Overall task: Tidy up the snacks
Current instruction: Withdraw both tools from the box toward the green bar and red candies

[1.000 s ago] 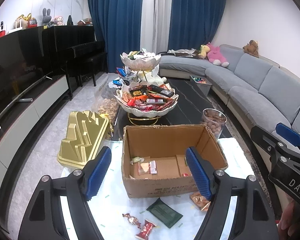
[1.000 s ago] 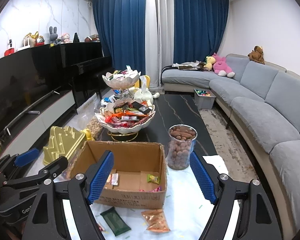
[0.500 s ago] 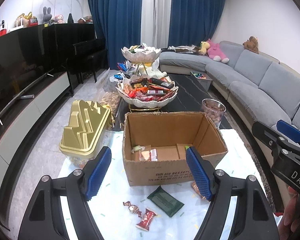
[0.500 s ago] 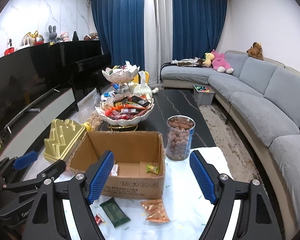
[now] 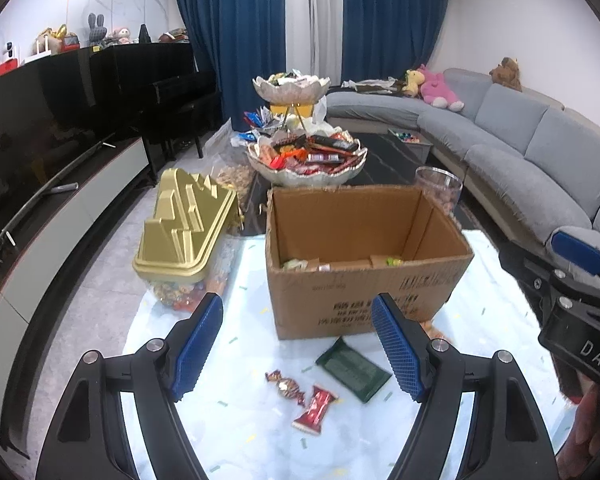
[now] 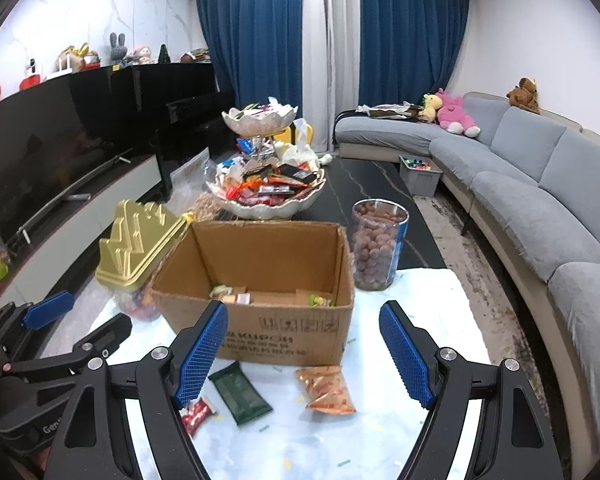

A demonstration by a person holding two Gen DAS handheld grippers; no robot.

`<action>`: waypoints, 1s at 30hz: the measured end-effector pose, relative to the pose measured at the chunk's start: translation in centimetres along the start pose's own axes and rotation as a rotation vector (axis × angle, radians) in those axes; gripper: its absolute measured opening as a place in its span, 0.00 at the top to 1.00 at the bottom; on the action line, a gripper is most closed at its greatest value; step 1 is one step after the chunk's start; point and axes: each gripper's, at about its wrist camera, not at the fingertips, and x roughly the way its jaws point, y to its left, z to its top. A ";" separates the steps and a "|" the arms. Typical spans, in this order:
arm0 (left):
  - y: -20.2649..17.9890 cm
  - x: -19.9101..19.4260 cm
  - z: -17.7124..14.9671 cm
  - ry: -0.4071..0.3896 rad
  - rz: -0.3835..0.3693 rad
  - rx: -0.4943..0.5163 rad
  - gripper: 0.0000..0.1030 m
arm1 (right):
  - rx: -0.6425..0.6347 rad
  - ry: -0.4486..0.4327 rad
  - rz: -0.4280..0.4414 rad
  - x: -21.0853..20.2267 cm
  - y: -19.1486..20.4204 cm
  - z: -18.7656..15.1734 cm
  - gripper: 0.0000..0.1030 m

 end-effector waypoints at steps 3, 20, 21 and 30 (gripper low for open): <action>0.3 0.1 -1.3 0.011 -0.004 0.006 0.26 | -0.015 0.006 0.010 0.1 0.5 -0.7 0.23; 0.2 1.2 -7.1 0.044 -0.034 0.076 0.26 | -0.118 0.037 0.105 1.1 3.0 -5.1 0.23; 0.1 1.3 -7.4 0.042 -0.037 0.084 0.26 | -0.124 0.039 0.109 1.2 3.1 -5.2 0.23; -0.5 2.7 -10.3 0.051 -0.048 0.139 0.26 | -0.187 0.062 0.131 2.3 4.0 -7.3 0.24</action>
